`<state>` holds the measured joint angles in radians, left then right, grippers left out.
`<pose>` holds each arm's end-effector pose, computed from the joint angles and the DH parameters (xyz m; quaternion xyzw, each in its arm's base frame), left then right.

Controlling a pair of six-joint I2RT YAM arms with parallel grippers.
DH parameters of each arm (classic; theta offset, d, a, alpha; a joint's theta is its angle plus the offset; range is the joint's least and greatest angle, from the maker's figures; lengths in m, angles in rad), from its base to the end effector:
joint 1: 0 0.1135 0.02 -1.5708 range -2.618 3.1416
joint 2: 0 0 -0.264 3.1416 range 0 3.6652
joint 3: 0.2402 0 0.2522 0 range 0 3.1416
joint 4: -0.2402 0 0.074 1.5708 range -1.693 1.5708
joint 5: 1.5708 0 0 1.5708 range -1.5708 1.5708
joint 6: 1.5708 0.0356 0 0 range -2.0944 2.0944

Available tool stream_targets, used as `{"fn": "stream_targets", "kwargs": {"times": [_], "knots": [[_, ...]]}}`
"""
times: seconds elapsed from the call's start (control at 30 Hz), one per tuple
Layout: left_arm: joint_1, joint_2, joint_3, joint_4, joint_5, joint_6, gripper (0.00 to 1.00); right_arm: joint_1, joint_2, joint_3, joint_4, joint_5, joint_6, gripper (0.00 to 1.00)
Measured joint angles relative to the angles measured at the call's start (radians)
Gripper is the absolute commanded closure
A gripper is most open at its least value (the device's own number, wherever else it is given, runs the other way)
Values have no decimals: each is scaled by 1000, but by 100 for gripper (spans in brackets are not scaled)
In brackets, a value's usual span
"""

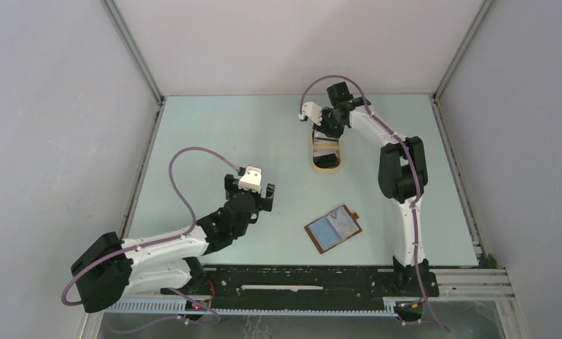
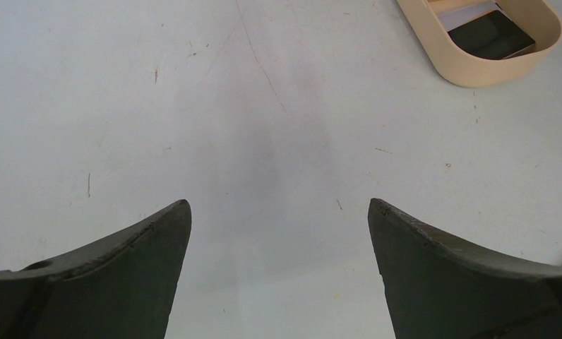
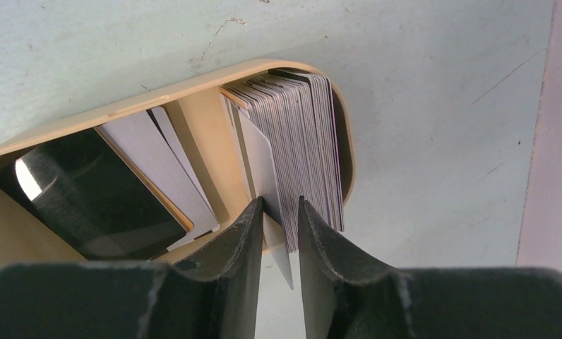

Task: Put the credit cards into the card holder
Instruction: Pick up the credit card from the storage box.

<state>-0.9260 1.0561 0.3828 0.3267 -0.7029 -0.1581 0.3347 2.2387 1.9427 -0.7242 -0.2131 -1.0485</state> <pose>0.1471 -0.1573 0.2031 0.1044 0.7866 -0.0369 0.6075 0.4624 0.1688 0.2140 -0.6325 0.7186 0.0015 0.2890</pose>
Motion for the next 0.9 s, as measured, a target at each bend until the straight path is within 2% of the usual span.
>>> {"fn": "stream_targets", "kwargs": {"times": [0.37,0.7,0.9], "knots": [[0,4,0,0,0,0,0,-7,-21,-12,-10,-6,0,78],[0,5,0,0,0,0,0,-8,-36,-18,-45,-29,-1,98],[0,5,0,0,0,0,0,-14,-42,-18,-53,-43,-2,100]]}}
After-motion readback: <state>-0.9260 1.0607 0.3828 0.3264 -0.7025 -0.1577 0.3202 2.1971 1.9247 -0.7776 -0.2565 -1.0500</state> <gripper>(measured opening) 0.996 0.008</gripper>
